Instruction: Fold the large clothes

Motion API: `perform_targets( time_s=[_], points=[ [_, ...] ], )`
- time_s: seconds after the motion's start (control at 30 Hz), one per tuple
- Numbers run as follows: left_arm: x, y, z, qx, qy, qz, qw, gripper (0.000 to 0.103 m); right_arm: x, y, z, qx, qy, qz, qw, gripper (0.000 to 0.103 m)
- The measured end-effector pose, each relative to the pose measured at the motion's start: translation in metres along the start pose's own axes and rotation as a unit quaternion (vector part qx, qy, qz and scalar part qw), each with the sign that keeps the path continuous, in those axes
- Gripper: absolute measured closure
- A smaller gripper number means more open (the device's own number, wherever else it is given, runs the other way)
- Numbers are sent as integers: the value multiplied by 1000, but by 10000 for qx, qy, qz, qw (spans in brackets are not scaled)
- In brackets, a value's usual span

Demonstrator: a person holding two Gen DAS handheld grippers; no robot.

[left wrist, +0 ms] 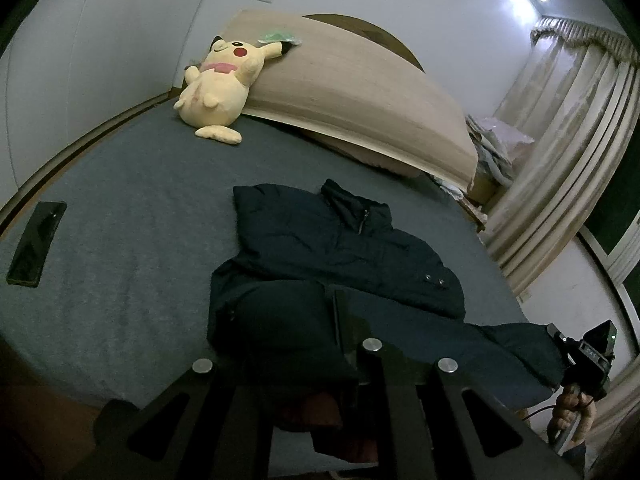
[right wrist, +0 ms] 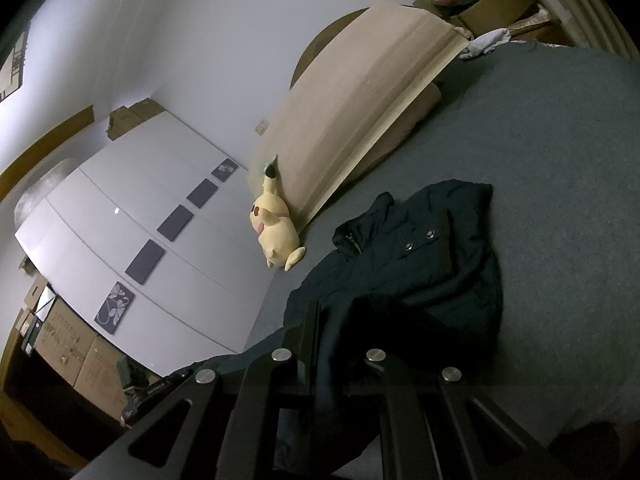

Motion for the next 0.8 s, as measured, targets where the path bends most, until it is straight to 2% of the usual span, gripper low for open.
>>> perform_targets(
  time_s=[0.43,0.8],
  points=[
    [5,-1,-1,14,78,103,9999,96,2,0,-5,87,15,24,10000,95],
    [30,0,10,-151,121,338,9992,96,18,3,-19,285,-88,108,9995,95]
  ],
)
Point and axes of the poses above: each gripper's, at about its wrist camera, not at the fingertips, and x roughly against the way its jaws point, z to its right, y to its underside, the point moved 9 cm from there along -x, roughly the way its jaws point, and after that the axes turned 9 degrees about -x, right-handed, at the moved point
